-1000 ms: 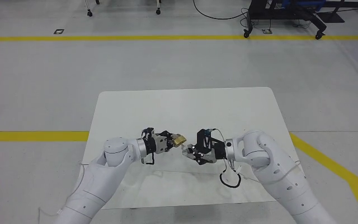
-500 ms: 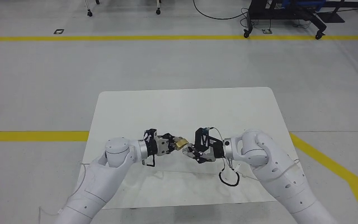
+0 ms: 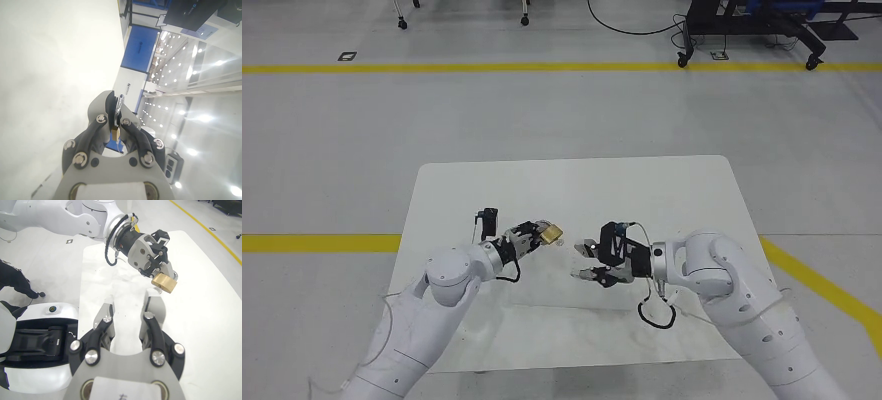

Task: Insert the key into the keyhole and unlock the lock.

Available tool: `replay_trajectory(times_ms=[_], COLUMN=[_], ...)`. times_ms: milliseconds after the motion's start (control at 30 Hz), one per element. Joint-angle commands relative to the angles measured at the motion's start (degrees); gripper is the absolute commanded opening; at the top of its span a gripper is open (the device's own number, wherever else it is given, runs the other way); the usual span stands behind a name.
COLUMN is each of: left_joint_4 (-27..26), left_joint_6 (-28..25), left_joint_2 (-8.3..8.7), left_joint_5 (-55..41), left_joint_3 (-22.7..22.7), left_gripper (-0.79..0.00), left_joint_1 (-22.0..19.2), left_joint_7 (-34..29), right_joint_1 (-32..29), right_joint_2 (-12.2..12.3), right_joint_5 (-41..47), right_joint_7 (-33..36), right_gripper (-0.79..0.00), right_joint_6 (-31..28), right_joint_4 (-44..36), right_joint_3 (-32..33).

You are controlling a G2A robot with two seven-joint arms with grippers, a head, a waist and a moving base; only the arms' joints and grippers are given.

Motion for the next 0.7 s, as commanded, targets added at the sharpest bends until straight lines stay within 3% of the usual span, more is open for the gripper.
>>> replay_trajectory(times_ms=[0, 167, 367, 400, 433, 467, 500, 567, 667], left_joint_4=[0.0, -0.5, -4.7, -5.0, -5.3, -5.4, -5.4, -5.4, -5.3], left_joint_6=[0.1, -0.3, -8.2, -9.0, -9.6, -9.9, -10.1, -10.0, -9.9], left_joint_2=[-0.01, 0.05, 0.06, 0.06, 0.06, 0.05, 0.03, -0.01, -0.06], left_joint_5=[-2.5, -1.3, 1.0, 1.9, 2.5, 2.7, 2.7, 2.5, 2.0], left_joint_3=[0.0, -0.2, -1.0, -0.8, -0.7, -0.7, -0.8, -1.0, -1.6], left_gripper=[-0.785, -0.785, -0.785, -0.785, -0.785, -0.785, -0.785, -0.785, -0.785], left_joint_1=[0.0, 0.6, 3.9, 4.2, 4.4, 4.6, 4.7, 4.8, 4.9], left_joint_7=[-0.3, 0.9, 4.0, 4.0, 3.8, 3.8, 3.8, 3.7, 3.7], right_joint_1=[0.0, 0.1, -2.8, -3.3, -4.1, -5.0, -5.5, -7.0, -8.0], right_joint_2=[0.0, 0.0, 0.0, 0.0, 0.0, 0.0, 0.1, 0.0, -0.1], right_joint_5=[0.0, -1.8, -23.6, -29.1, -34.4, -38.6, -43.1, -48.9, -52.3], right_joint_7=[0.0, 0.4, -9.3, -10.7, -12.3, -14.1, -15.4, -17.3, -19.7], right_gripper=[0.0, 0.0, 0.0, -0.025, -0.111, -0.212, -0.394, -0.468, -0.493], right_joint_6=[0.0, 1.1, 10.5, 13.0, 15.9, 17.7, 20.0, 23.2, 24.8], right_joint_4=[0.0, -0.4, -7.5, -8.9, -10.1, -11.0, -11.7, -12.3, -12.4], right_joint_3=[0.0, 0.2, 1.0, 0.8, 0.4, -0.3, -0.8, -1.9, -2.6])
